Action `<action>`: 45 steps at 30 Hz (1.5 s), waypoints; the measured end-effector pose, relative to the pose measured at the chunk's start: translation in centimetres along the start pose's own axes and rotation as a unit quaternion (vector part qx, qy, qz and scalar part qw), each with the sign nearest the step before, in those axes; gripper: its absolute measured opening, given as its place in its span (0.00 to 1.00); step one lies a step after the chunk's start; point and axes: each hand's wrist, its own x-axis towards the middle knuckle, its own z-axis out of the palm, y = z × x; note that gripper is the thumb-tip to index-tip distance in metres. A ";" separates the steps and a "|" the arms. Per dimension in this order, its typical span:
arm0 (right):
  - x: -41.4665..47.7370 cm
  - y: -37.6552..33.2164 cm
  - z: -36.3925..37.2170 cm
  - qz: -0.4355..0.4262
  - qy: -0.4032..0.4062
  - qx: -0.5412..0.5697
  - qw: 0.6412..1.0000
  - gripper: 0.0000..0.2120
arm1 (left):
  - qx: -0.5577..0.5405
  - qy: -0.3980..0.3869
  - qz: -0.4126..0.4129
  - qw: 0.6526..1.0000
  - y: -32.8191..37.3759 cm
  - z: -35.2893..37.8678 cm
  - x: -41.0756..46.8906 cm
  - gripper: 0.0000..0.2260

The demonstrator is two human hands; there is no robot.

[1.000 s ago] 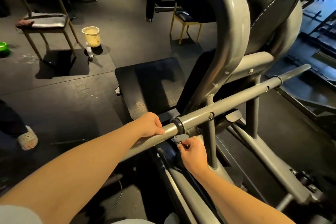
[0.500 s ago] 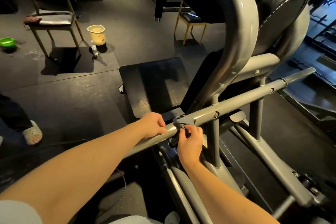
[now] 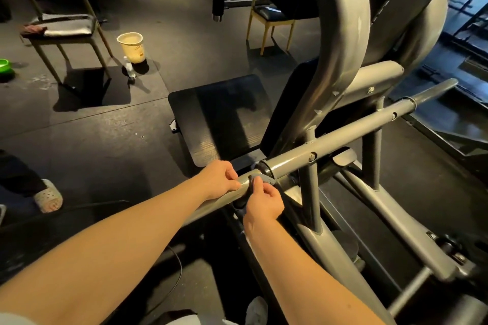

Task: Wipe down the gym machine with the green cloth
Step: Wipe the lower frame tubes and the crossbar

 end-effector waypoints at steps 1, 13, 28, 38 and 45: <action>0.3 -0.3 0.3 0.015 0.012 0.011 1.000 0.04 | -0.002 0.000 -0.004 1.000 -0.1 0.1 0.1 0.06; 3.2 1.0 -1.7 0.064 -0.025 0.007 0.998 0.02 | -0.010 0.006 -0.028 1.000 0.1 0.2 0.2 0.07; 2.5 -2.7 -5.6 -0.145 -0.070 -0.171 0.972 0.03 | 0.054 0.030 -0.029 0.998 1.1 0.5 -0.7 0.05; 6.5 -2.5 -2.0 -0.538 -0.110 -0.419 0.724 0.07 | 0.052 0.043 -0.031 0.997 -1.0 -0.7 -2.6 0.07; 6.0 -6.4 3.2 -0.433 -0.133 -0.683 0.573 0.09 | -0.002 0.049 -0.043 0.998 -0.8 -0.6 -3.3 0.07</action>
